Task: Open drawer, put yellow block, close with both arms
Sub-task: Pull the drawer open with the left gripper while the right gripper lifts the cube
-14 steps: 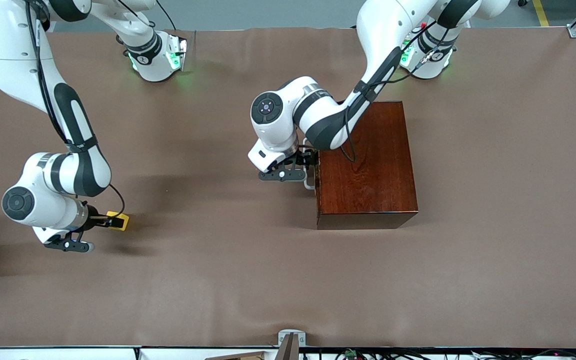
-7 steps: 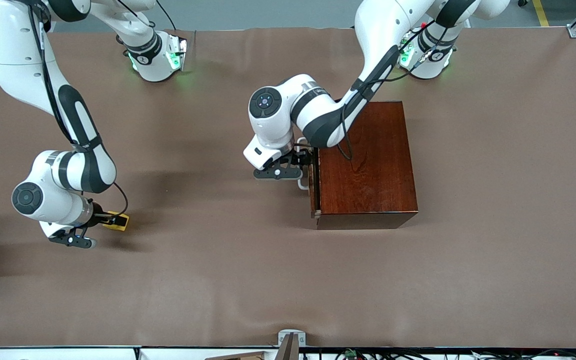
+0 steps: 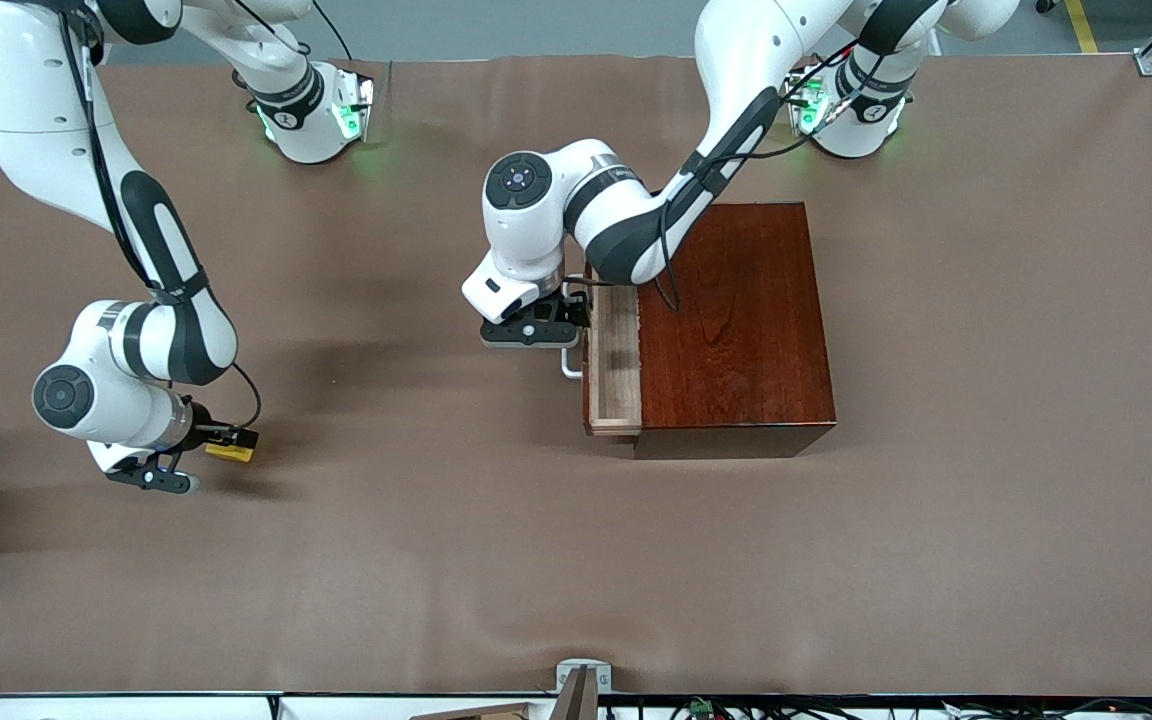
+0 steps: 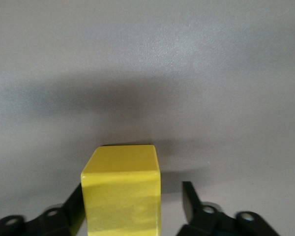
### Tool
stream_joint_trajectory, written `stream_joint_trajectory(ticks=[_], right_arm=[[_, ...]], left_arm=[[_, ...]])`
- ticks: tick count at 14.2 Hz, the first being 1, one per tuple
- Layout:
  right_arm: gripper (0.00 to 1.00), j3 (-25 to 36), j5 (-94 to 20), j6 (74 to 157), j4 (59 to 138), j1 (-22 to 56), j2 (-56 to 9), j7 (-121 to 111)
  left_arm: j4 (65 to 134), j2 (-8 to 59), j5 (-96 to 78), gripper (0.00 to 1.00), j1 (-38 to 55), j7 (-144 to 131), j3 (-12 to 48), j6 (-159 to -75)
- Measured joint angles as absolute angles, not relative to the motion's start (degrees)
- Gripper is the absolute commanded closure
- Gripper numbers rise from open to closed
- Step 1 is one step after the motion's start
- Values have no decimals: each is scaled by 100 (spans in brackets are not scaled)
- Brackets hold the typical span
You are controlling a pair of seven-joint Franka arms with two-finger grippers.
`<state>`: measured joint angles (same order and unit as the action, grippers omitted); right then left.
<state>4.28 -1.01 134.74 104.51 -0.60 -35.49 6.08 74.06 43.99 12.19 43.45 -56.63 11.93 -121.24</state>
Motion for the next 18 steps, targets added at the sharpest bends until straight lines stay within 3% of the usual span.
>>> stream_joint_trajectory(ticks=[1,3,4,18], right_arm=[[47,425,-101,13475,10451,-60,-3556,610],[94,418,-101,13475,10451,-59,-3565,610],[100,416,-101,13474,10450,-58,-3565,611],[100,449,-100,13310,10248,-115,-3501,-940]], left_arm=[[7406,4409,1219,0,4349,-5666,1197,-12149],[7407,4417,1219,0,4357,-5666,1195,-12149],[7407,4421,1219,0,4367,-5668,1196,-12160],[7364,4448,848,0,4486,-5823,1165,-12590]])
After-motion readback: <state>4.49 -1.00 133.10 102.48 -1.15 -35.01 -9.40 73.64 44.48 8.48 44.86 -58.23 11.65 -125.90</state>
